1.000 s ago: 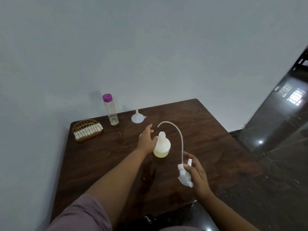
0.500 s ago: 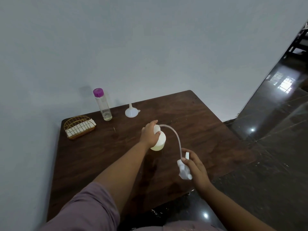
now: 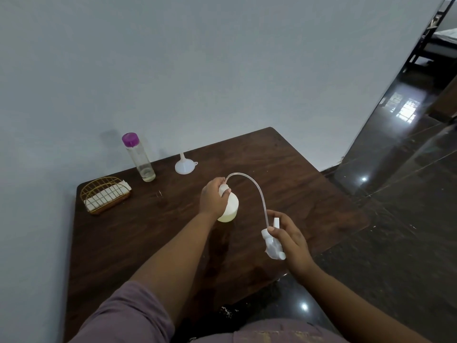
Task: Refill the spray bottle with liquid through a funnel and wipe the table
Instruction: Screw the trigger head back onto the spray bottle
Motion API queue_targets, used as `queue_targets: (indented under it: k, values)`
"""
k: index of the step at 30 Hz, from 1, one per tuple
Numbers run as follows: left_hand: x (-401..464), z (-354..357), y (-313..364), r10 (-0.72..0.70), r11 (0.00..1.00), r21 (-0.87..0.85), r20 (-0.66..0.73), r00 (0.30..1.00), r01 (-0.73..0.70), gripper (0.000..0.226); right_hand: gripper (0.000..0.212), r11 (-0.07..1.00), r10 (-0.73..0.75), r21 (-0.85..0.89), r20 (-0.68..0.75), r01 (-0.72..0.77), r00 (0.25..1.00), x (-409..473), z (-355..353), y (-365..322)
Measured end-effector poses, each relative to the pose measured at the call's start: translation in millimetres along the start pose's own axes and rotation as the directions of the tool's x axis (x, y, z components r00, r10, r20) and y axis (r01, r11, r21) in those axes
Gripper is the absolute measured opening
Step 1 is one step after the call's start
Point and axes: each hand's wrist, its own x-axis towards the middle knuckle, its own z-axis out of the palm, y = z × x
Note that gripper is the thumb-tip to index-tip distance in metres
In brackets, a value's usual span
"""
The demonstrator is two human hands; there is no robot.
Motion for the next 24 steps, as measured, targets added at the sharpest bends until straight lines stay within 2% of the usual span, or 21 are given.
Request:
queue_targets:
  k: [6,9,13,15,17,19,21,24]
  values:
    - [2,-1,0,-0.012,1.0,0.007,0.003,1.0,0.012,0.034,0.06,0.999,0.038,-0.036,0.023,-0.037,0.999,-1,-2,2]
    - [2,-2,-1,-0.006,1.0,0.004,0.003,1.0,0.006,0.033,0.049,0.995,0.076,-0.059,0.028,-0.074,0.997,0,0,2]
    - [2,-3,-1,-0.008,1.0,0.006,0.026,1.0,0.008,0.035,0.047,0.994,0.084,-0.072,0.006,-0.083,0.996,4,1,-5]
    - [3,-4,-2,-0.007,1.0,0.015,0.041,0.999,0.006,0.037,0.04,0.989,0.112,-0.093,0.0,-0.111,0.994,8,2,-9]
    - [4,-6,-3,0.001,1.0,0.017,0.051,0.999,-0.002,0.037,0.029,0.96,0.221,-0.181,0.022,-0.213,0.975,18,4,-15]
    - [4,-8,-5,0.001,1.0,0.012,0.06,0.998,-0.002,0.036,0.029,0.882,0.352,-0.363,0.086,-0.299,0.932,34,5,-22]
    - [4,-9,-5,-0.006,1.0,0.02,0.073,0.997,0.004,0.036,0.041,0.788,0.408,-0.556,0.15,-0.265,0.901,51,6,-34]
    - [4,-10,-3,-0.018,1.0,0.014,0.075,0.997,0.017,0.033,0.054,0.68,0.351,-0.724,0.181,-0.117,0.919,81,12,-52]
